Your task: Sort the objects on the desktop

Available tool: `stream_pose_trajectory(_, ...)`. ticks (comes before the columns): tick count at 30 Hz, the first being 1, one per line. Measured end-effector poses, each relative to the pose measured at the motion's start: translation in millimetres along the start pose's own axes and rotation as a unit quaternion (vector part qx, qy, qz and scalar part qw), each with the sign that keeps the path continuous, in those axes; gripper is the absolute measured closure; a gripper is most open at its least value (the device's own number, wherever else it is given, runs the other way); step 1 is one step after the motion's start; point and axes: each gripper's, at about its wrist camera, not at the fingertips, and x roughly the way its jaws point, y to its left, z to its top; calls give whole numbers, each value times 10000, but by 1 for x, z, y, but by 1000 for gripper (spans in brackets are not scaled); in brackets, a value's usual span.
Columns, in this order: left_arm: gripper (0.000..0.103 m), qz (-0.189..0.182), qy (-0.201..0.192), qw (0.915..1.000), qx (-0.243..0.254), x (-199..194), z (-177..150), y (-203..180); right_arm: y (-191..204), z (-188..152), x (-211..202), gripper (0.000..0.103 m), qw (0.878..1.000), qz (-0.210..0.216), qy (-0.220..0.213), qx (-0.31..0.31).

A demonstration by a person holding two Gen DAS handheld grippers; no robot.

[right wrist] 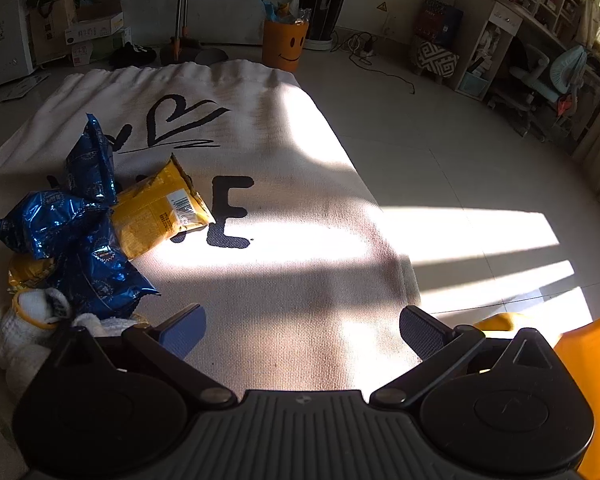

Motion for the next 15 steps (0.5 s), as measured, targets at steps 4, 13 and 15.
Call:
stream_pose_trajectory(4,1,84,38,9999,-106,-10,-16,-1,-2,-16,-16,0,9988,401,218,155)
stream_pose_trajectory(13,1,285,5,9995,-116,-34,-32,-10,1,-43,-50,0,9968,789,68,61)
stream_pose_trajectory(15,1,329,-14,9994,-94,-38,-34,-14,1,-46,-55,0,9965,826,99,69)
